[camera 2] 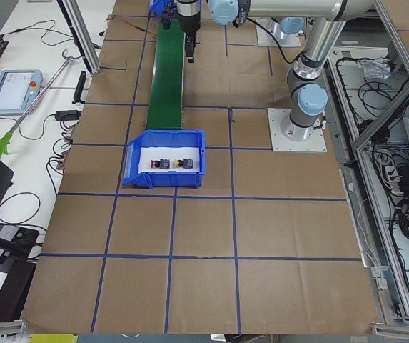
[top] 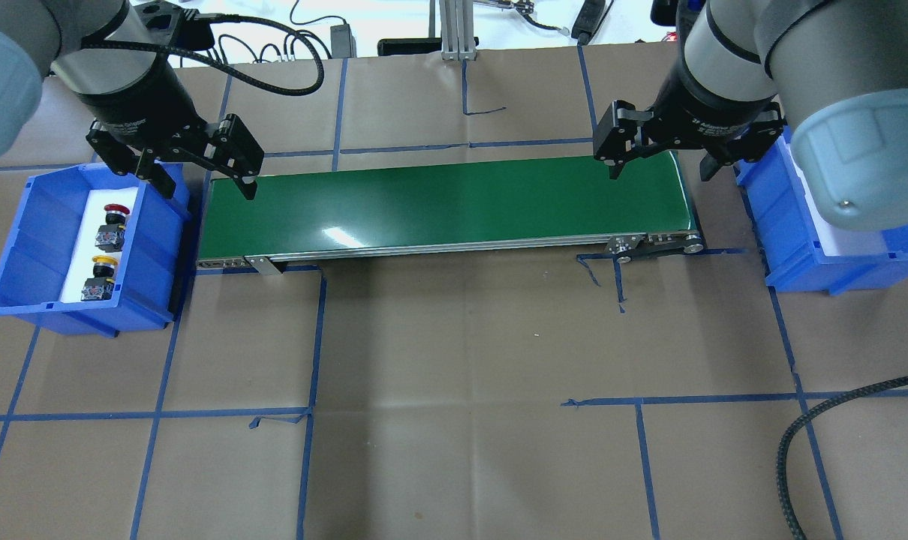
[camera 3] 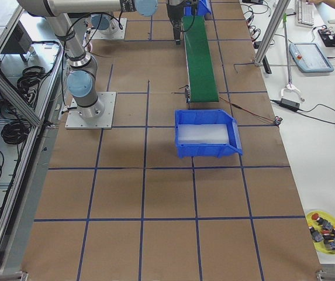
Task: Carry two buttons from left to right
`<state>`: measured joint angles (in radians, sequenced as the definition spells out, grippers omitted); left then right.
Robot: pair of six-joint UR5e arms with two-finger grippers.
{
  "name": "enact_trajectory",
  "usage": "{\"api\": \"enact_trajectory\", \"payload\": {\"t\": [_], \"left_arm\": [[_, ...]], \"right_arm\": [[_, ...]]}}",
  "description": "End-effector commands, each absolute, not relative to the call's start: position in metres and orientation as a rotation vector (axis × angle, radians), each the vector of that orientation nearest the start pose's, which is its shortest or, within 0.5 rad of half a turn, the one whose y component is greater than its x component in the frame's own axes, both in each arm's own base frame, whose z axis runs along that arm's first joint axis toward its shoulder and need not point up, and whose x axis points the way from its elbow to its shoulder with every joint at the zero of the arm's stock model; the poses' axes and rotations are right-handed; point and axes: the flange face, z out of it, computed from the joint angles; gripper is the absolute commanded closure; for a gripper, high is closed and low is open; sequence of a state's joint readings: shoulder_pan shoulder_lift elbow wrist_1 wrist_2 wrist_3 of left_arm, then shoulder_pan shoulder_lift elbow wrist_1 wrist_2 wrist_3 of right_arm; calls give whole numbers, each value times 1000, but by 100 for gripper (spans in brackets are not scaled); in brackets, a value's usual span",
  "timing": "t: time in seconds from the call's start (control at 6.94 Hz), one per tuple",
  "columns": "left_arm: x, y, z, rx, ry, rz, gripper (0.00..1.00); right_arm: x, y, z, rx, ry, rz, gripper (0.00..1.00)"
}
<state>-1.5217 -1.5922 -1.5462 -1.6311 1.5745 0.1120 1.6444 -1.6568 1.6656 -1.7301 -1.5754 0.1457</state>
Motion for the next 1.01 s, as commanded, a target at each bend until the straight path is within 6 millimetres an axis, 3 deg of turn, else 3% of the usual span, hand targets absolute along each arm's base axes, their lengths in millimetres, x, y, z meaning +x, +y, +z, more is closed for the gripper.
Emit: {"api": "enact_trajectory", "payload": {"t": [0.0,0.86], "left_arm": [[-109,-500,484,99,3140,89,0],[-108,-498,486,116,3137,82,0]], "right_arm": [[167,-458,501,113,3119,-237,0],[167,-458,501,118,3117,-234,0]]}}
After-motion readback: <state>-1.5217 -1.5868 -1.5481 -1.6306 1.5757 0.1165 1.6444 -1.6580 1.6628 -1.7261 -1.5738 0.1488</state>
